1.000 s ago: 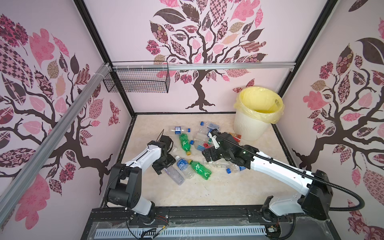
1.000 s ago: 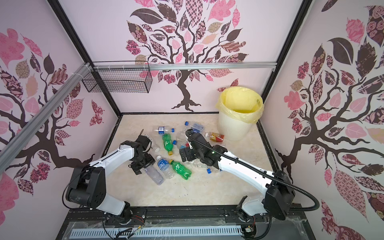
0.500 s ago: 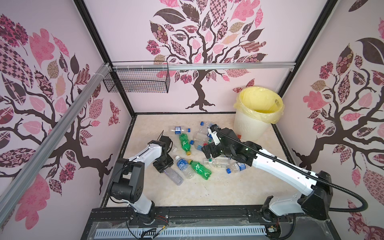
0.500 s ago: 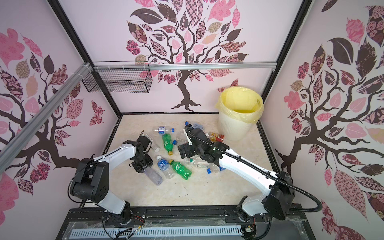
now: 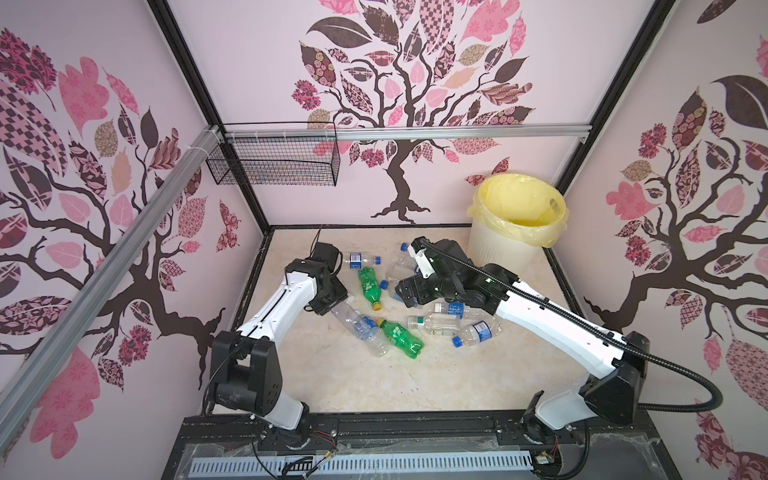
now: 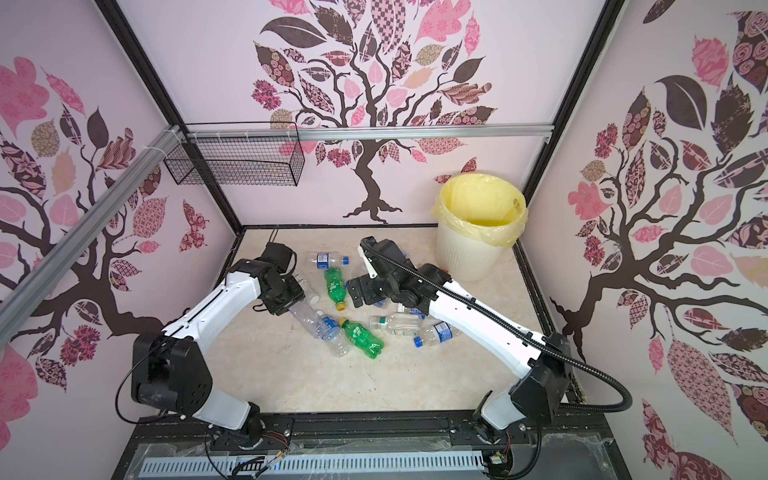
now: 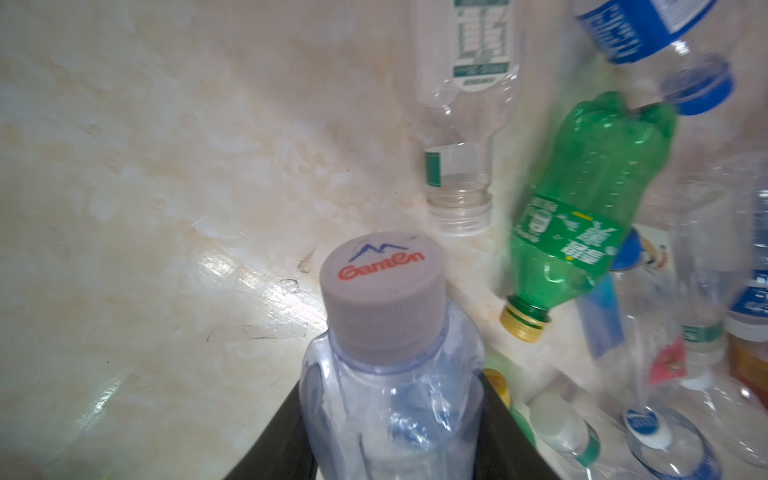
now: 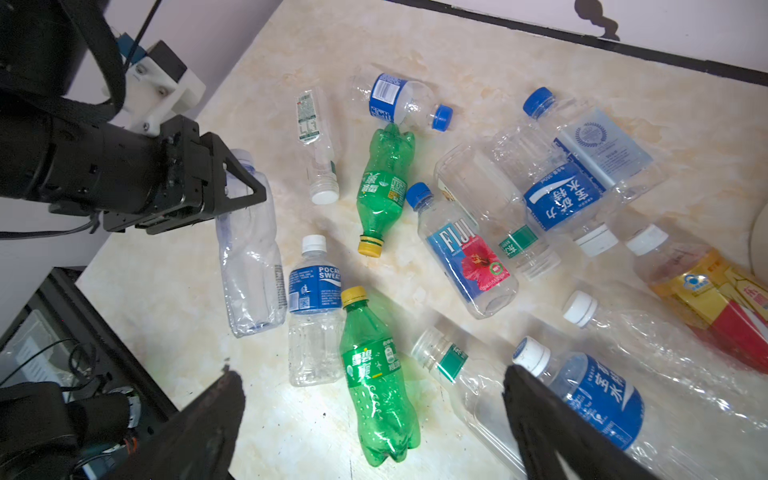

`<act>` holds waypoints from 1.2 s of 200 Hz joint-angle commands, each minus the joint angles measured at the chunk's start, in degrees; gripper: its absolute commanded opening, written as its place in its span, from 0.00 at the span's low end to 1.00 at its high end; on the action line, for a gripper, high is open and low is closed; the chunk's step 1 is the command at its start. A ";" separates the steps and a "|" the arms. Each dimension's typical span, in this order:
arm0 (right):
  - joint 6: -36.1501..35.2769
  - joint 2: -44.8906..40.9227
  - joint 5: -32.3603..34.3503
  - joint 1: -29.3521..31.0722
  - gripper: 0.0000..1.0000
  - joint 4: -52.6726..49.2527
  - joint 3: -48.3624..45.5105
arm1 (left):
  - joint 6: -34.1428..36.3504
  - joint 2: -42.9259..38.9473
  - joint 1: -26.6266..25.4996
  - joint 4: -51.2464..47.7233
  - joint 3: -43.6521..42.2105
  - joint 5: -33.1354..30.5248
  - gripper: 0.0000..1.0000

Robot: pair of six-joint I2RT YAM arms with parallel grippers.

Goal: Throw the plastic bottles in the bin
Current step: 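Grasp the clear bottle with grey Ganten cap with the left gripper and lift, then close the right gripper on the bottle body while the left gripper holds it up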

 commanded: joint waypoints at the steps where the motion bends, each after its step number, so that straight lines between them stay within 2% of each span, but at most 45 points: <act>1: 2.80 -0.91 -5.78 -0.82 0.99 -1.72 2.50 | 0.57 -3.05 -0.67 0.92 3.09 3.28 0.39; 44: 5.31 -4.70 -11.21 -1.85 0.99 1.32 1.24 | 0.28 -2.40 -5.79 3.01 13.32 7.31 0.39; 82: 7.90 -8.20 -17.06 -7.24 0.98 5.76 -2.33 | -1.35 0.35 -9.59 5.42 21.49 11.40 0.38; 136: 7.60 -8.36 -17.79 -7.94 0.95 7.59 -2.83 | -2.83 3.54 -12.31 7.79 28.37 15.32 0.37; 208: 9.22 -7.29 -18.75 -7.94 0.83 9.90 -5.13 | -6.38 4.62 -14.78 12.37 31.21 19.05 0.37; 240: 8.56 -7.51 -16.82 -7.90 0.74 10.22 -5.27 | -7.32 4.63 -15.72 12.70 31.36 19.37 0.37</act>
